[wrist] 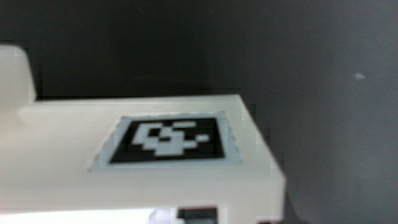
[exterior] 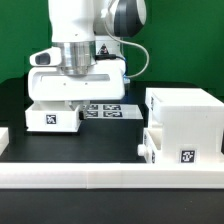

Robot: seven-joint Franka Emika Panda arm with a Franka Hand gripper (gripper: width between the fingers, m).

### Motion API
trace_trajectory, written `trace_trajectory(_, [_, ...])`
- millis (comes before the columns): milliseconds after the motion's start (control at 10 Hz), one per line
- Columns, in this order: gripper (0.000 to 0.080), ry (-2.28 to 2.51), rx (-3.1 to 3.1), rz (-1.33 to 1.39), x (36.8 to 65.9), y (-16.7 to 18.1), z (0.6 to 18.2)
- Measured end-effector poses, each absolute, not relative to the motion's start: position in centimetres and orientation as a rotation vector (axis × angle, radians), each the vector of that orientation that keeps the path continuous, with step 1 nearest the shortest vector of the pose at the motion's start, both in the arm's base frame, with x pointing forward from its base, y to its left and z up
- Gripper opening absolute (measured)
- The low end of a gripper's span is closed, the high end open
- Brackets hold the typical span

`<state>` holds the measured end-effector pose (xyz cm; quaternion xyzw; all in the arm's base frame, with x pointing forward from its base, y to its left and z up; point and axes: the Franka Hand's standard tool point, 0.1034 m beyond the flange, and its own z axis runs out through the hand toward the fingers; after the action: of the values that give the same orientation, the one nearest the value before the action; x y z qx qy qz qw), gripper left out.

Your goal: Assemble drawer

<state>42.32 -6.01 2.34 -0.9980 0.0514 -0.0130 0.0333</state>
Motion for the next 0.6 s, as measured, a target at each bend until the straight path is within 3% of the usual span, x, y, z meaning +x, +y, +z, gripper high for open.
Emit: trace_trajectory(600, [0.0041, -0.040, -3.037, -0.076, 50.3, -1.7, 7.7])
